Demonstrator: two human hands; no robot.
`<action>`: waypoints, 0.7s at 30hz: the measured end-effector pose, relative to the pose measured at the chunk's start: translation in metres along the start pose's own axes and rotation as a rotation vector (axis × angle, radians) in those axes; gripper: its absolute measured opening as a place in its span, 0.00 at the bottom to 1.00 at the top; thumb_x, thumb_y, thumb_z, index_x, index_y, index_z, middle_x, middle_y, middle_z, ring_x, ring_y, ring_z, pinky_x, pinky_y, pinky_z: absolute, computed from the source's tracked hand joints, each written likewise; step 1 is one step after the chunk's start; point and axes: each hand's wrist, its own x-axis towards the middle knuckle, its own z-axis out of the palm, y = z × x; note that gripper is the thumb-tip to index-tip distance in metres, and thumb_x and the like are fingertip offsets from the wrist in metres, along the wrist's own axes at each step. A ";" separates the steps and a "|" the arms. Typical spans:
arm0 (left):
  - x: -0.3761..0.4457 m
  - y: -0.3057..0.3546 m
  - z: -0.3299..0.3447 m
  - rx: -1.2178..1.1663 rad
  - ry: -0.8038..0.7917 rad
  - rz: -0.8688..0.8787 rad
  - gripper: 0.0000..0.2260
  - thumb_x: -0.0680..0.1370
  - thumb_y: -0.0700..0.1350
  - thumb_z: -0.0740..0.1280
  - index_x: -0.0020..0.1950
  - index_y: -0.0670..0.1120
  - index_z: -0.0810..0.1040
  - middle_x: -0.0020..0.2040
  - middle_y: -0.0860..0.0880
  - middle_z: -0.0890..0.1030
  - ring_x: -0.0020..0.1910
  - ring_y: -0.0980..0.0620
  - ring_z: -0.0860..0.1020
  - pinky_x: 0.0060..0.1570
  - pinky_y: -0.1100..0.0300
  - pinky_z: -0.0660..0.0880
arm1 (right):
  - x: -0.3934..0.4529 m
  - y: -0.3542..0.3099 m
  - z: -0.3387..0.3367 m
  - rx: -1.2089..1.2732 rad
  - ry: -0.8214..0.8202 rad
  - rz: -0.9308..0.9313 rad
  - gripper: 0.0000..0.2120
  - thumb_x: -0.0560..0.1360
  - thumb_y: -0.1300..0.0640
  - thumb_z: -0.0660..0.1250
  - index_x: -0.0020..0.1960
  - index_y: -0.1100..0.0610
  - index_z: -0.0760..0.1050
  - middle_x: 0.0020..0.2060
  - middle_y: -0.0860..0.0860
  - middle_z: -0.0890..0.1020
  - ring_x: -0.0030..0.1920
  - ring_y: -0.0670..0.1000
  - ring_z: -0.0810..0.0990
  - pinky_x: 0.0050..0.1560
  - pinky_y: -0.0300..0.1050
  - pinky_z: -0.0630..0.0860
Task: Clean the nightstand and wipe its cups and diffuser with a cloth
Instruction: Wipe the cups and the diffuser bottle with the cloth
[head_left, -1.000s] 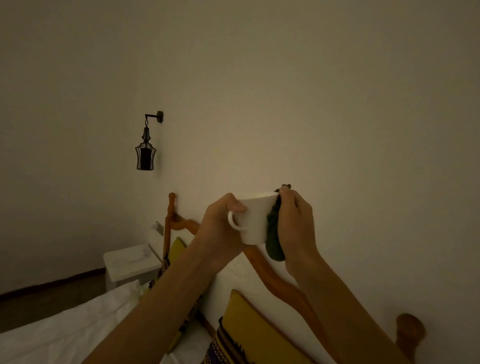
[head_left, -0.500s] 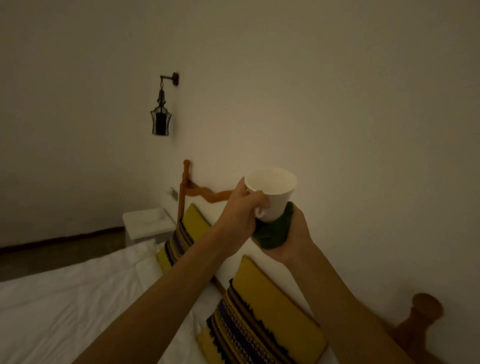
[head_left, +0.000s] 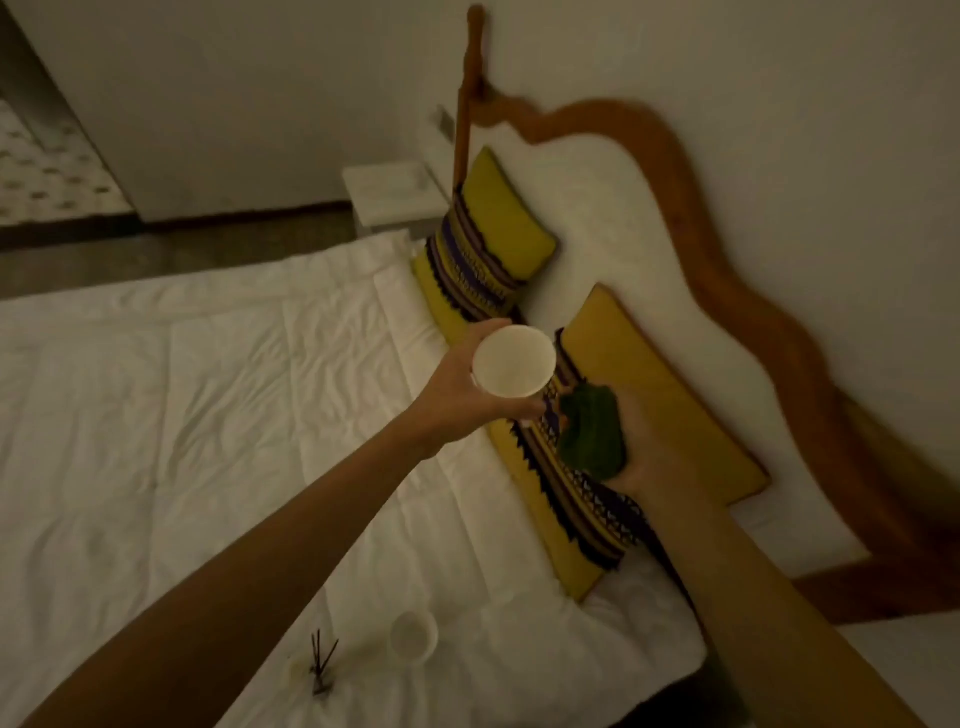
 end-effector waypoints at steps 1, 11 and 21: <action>-0.003 -0.023 0.002 0.045 0.009 -0.054 0.40 0.61 0.50 0.84 0.68 0.59 0.68 0.60 0.61 0.74 0.58 0.60 0.76 0.50 0.66 0.78 | 0.010 0.013 -0.010 -0.026 0.034 0.055 0.21 0.83 0.48 0.54 0.40 0.57 0.76 0.33 0.52 0.78 0.33 0.49 0.79 0.40 0.47 0.77; -0.054 -0.250 0.065 0.433 -0.045 -0.573 0.41 0.57 0.60 0.83 0.60 0.56 0.60 0.57 0.54 0.74 0.54 0.52 0.77 0.46 0.61 0.73 | 0.126 0.140 -0.080 -0.145 0.174 0.407 0.15 0.82 0.49 0.57 0.45 0.57 0.75 0.40 0.52 0.80 0.40 0.50 0.79 0.45 0.44 0.77; -0.101 -0.385 0.123 0.639 -0.334 -0.664 0.44 0.61 0.58 0.82 0.67 0.49 0.61 0.64 0.47 0.74 0.56 0.44 0.79 0.52 0.49 0.80 | 0.181 0.231 -0.151 -0.311 0.241 0.599 0.17 0.79 0.45 0.63 0.50 0.58 0.80 0.39 0.55 0.85 0.37 0.52 0.82 0.42 0.46 0.80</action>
